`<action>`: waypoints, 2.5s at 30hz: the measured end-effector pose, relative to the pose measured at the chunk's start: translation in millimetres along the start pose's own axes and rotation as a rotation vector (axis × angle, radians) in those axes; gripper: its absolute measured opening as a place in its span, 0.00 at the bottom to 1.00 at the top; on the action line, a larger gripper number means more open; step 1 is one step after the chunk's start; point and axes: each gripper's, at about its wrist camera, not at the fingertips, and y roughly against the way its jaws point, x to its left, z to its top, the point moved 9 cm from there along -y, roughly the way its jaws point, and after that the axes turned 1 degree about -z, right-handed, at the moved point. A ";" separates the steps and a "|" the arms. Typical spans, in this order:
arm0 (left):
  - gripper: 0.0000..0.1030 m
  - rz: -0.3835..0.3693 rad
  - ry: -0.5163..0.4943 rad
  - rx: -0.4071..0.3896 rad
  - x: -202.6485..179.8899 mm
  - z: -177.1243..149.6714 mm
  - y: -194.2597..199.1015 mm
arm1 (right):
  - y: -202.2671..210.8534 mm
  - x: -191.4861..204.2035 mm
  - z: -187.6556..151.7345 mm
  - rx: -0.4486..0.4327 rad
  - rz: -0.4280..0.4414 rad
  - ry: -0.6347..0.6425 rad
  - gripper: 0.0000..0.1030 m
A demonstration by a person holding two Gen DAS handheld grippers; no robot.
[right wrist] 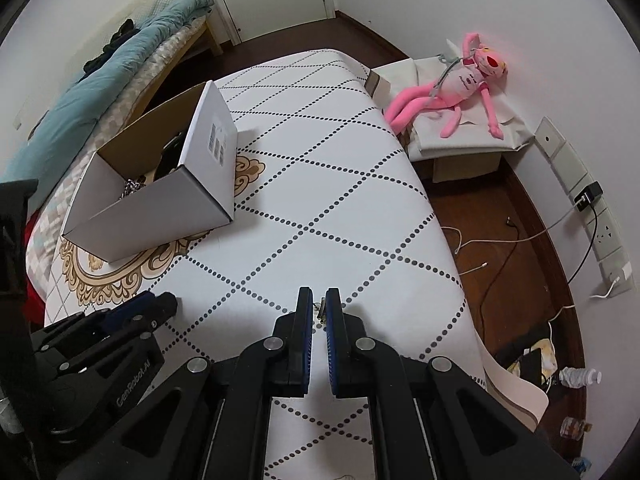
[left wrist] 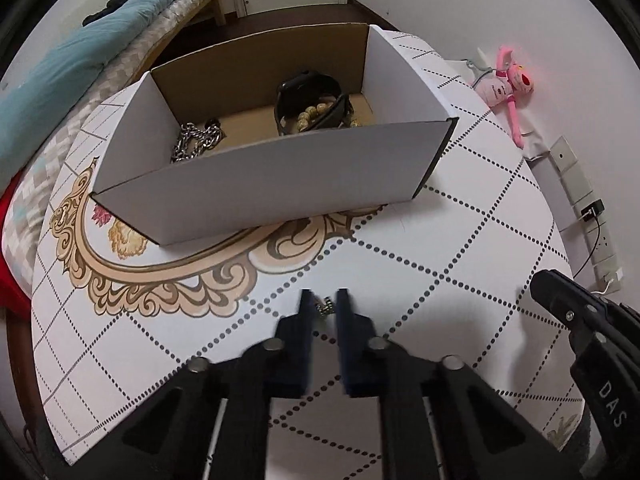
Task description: Organize jewelry
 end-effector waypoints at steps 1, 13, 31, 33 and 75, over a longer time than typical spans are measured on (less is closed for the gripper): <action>0.06 0.000 0.000 -0.001 0.0 1.0 -0.5 | 0.6 0.1 0.0 -0.001 0.000 0.000 0.06; 0.06 -0.056 0.018 -0.057 10.1 6.8 39.8 | 20.3 10.4 9.7 -0.031 0.037 -0.006 0.06; 0.06 -0.110 0.113 -0.009 94.4 121.3 50.9 | 4.0 124.4 139.3 0.016 0.210 0.124 0.06; 0.08 -0.099 0.107 0.004 95.9 127.5 48.0 | -7.5 124.9 146.2 0.049 0.187 0.146 0.06; 1.00 0.133 0.189 -0.097 124.3 70.8 89.4 | 16.0 89.3 107.9 0.028 -0.117 0.240 0.98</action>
